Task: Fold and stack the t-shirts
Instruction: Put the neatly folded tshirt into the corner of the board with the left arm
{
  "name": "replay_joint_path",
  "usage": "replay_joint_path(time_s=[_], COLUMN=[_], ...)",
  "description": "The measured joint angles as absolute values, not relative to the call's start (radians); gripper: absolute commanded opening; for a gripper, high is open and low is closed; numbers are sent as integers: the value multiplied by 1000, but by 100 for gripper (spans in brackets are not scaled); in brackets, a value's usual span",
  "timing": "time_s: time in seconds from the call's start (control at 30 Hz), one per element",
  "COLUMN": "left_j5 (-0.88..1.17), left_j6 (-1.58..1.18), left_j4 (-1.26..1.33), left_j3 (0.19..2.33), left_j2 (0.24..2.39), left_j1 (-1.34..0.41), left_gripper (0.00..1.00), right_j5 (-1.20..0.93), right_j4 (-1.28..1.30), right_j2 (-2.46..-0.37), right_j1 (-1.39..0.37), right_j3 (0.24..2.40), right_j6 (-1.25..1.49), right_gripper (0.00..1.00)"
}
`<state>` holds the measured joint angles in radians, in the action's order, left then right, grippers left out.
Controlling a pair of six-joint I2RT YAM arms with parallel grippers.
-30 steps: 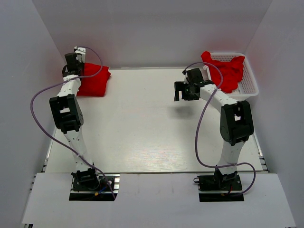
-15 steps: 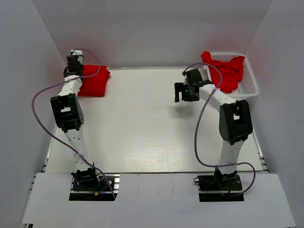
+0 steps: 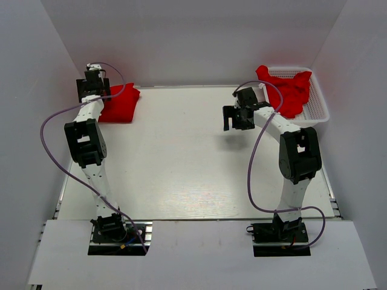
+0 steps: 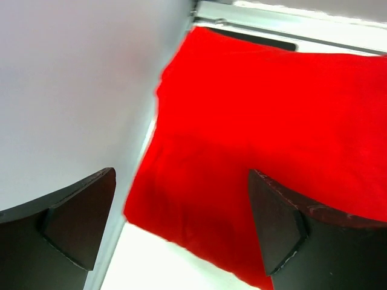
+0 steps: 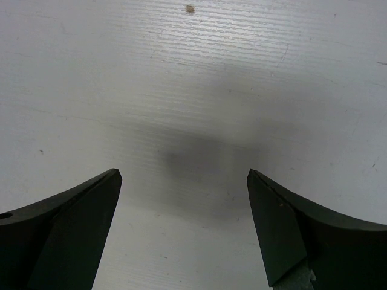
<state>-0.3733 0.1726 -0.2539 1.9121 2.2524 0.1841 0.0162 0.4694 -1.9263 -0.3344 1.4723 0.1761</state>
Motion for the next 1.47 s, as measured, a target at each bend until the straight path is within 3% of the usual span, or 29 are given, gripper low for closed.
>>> replay_joint_path(time_s=[0.5, 1.13, 1.47], left_j5=[-44, -126, -276], left_j6=[57, -242, -310], left_j4=[-268, -462, -614], left_j3=[1790, 1356, 1335], left_j2=[2181, 1607, 1565], left_j1=[138, -316, -451], left_gripper=[100, 100, 100], right_j5=[-30, 46, 121], right_j4=[414, 368, 391], right_j2=[-1872, -1488, -1311], right_j1=[-355, -359, -359], right_j3=[1453, 1239, 1095], right_j6=[176, 275, 308], right_gripper=[90, 90, 90])
